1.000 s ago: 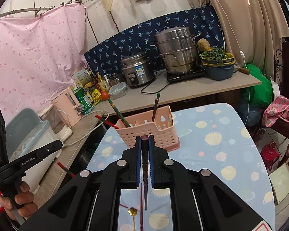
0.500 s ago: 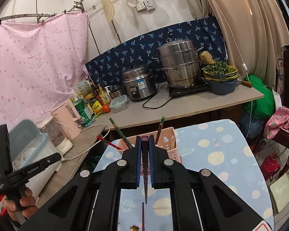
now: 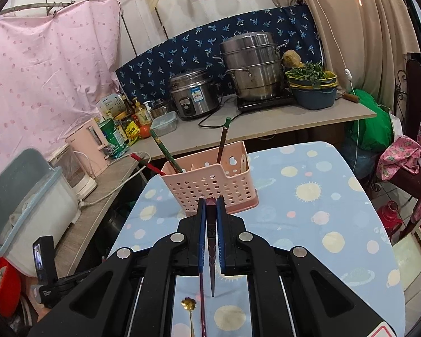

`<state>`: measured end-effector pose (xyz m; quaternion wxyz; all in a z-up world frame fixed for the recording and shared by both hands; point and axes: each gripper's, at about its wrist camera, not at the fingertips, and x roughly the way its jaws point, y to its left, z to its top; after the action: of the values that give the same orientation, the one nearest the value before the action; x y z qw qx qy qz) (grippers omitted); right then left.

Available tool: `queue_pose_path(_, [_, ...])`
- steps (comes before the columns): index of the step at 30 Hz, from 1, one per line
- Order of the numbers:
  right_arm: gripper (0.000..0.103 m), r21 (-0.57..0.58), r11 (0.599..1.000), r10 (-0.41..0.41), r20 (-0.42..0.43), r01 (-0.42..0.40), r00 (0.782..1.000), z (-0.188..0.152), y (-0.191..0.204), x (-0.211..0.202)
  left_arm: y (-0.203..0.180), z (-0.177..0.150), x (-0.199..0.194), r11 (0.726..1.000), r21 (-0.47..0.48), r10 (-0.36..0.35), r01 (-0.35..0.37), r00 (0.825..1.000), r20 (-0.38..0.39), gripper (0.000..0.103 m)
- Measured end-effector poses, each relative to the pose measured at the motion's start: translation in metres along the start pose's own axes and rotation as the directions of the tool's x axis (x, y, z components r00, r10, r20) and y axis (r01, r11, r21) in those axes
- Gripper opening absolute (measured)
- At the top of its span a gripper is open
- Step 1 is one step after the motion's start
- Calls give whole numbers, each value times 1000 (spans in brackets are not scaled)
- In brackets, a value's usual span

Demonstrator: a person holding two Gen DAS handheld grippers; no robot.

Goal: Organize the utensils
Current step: 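Move the left tool to the red chopstick while the right tool holds its chopstick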

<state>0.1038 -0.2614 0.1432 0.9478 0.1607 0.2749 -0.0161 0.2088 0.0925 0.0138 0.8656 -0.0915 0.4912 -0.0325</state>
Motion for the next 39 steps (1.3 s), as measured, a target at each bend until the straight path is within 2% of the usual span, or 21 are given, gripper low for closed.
queue_pose_path(6, [7, 1, 1000, -3, -9, 3, 1000, -2, 2, 3, -28, 1, 28, 995, 96, -3, 5, 1000, -23, 28])
queue_pose_path(10, [7, 8, 1000, -7, -12, 7, 1000, -4, 0, 2, -52, -8, 37, 983, 183, 12, -4, 999, -43, 28])
queue_pose_path(14, [7, 17, 1000, -7, -13, 7, 1000, -5, -5, 1, -57, -31, 34, 980, 194, -31, 48, 995, -94, 28])
queue_pose_path(19, [7, 17, 1000, -7, -14, 7, 1000, -6, -6, 1, -78, -54, 52, 974, 206, -62, 96, 984, -165, 28])
queue_pose_path(20, [7, 16, 1000, -10, -14, 10, 1000, -6, -6, 0, -84, -54, 52, 972, 221, -55, 84, 989, -137, 29])
queue_pose_path(23, [7, 21, 1000, -14, -16, 15, 1000, -6, -8, 1, -106, -48, 61, 964, 225, -110, 143, 982, -154, 29])
queue_pose_path(28, [7, 29, 999, -21, -20, 21, 1000, -8, -13, 2, -145, -29, 80, 951, 267, -122, 153, 984, -129, 29])
queue_pose_path(30, [7, 33, 999, -22, -22, 22, 1000, -8, -15, 3, -154, -18, 87, 952, 250, -148, 178, 980, -134, 29])
queue_pose_path(32, [7, 36, 999, -20, -21, 21, 1000, -8, -16, 3, -155, -11, 88, 957, 210, -170, 199, 974, -150, 29])
queue_pose_path(34, [7, 38, 999, -17, -21, 18, 1000, -8, -16, 3, -149, -6, 76, 958, 194, -189, 210, 975, -120, 29])
queue_pose_path(36, [7, 37, 999, -13, -20, 14, 1000, -8, -16, 2, -137, -3, 66, 963, 197, -170, 185, 981, -91, 35])
queue_pose_path(39, [7, 36, 999, -10, -17, 10, 1000, -8, -15, 1, -102, 7, 54, 976, 171, -129, 136, 990, -49, 35])
